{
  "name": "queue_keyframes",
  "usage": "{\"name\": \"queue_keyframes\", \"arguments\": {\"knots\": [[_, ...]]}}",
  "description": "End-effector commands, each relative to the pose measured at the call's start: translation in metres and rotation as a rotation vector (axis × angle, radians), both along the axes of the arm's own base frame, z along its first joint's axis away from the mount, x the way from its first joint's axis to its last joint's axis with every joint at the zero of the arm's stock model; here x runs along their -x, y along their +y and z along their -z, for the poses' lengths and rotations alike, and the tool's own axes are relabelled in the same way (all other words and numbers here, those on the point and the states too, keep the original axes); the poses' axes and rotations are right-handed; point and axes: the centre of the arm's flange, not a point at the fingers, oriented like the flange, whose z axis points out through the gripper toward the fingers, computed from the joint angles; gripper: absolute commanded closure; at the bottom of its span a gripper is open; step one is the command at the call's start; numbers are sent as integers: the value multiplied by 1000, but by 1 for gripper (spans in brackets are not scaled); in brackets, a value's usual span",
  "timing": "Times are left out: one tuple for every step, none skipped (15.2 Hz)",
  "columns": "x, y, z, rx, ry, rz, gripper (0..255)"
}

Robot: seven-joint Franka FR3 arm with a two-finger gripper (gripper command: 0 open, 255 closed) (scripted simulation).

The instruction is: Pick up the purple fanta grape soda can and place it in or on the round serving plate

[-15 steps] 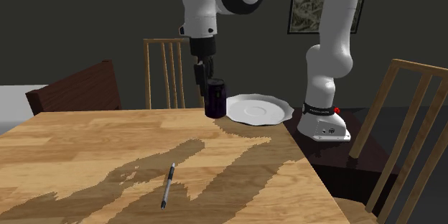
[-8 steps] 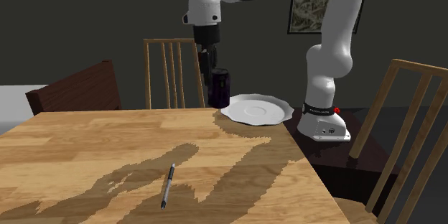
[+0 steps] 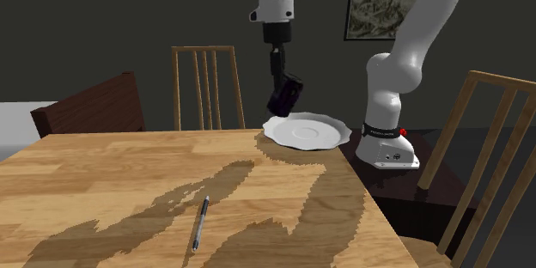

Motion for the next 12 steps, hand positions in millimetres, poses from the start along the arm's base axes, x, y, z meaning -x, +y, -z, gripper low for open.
{"name": "queue_keyframes", "arguments": {"knots": [[17,-24,-2,-2,0,-1,255],[26,-34,-4,-2,0,-1,255],[34,-44,-5,-2,0,-1,255],[42,-54,-7,-2,0,-1,255],[50,-65,-9,-2,0,-1,255],[58,-75,-10,-2,0,-1,255],[64,-82,-12,-2,0,-1,255],[64,-82,-6,-2,0,-1,255],[64,-82,-1,-2,0,-1,255],[64,-82,4,-2,0,-1,255],[64,-82,9,-2,0,-1,255],[64,-82,15,-2,0,-1,255]]}}
